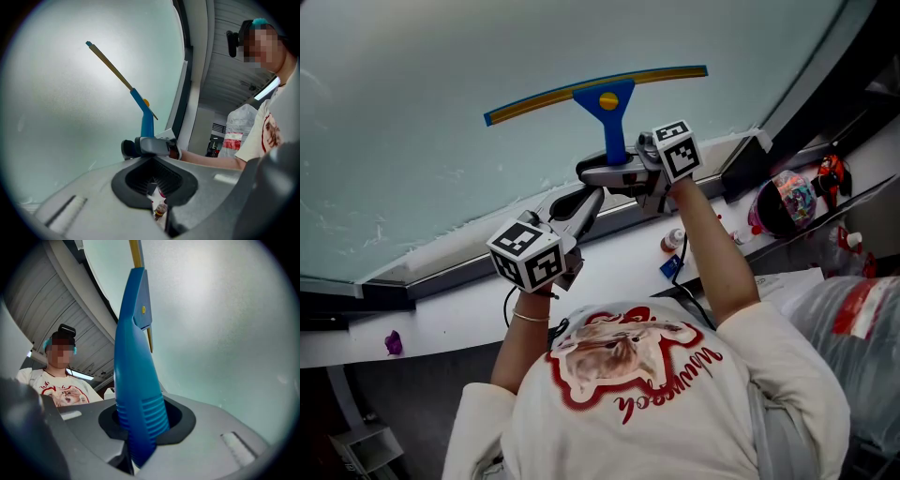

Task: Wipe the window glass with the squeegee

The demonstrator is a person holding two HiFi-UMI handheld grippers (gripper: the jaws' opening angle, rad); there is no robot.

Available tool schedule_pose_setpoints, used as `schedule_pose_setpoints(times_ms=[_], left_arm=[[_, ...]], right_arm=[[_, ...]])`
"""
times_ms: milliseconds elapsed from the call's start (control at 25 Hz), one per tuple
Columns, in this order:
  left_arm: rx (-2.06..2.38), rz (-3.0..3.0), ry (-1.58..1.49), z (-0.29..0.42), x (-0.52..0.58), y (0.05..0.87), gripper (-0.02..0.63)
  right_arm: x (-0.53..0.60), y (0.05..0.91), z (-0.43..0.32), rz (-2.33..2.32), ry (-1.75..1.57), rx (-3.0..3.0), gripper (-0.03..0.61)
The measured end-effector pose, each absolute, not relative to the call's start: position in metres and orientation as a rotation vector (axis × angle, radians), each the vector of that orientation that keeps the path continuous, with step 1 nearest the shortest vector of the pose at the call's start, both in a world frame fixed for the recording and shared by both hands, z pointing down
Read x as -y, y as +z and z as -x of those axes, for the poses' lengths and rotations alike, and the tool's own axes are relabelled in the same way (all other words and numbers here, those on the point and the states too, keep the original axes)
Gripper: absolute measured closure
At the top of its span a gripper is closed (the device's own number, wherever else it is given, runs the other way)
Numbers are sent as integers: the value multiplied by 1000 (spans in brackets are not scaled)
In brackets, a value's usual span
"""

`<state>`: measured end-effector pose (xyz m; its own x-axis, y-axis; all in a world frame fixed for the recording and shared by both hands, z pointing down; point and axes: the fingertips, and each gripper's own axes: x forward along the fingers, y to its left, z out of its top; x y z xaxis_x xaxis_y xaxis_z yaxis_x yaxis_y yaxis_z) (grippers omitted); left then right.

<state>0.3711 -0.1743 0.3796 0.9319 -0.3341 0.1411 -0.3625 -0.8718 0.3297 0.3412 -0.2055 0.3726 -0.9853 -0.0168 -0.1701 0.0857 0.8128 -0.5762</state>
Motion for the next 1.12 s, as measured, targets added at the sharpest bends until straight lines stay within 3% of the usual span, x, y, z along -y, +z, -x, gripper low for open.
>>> schedule_pose_setpoints(times_ms=[1120], left_arm=[[493, -2708, 228, -372, 166, 418, 612]], right_arm=[[200, 414, -342, -14, -1046, -2796, 472]])
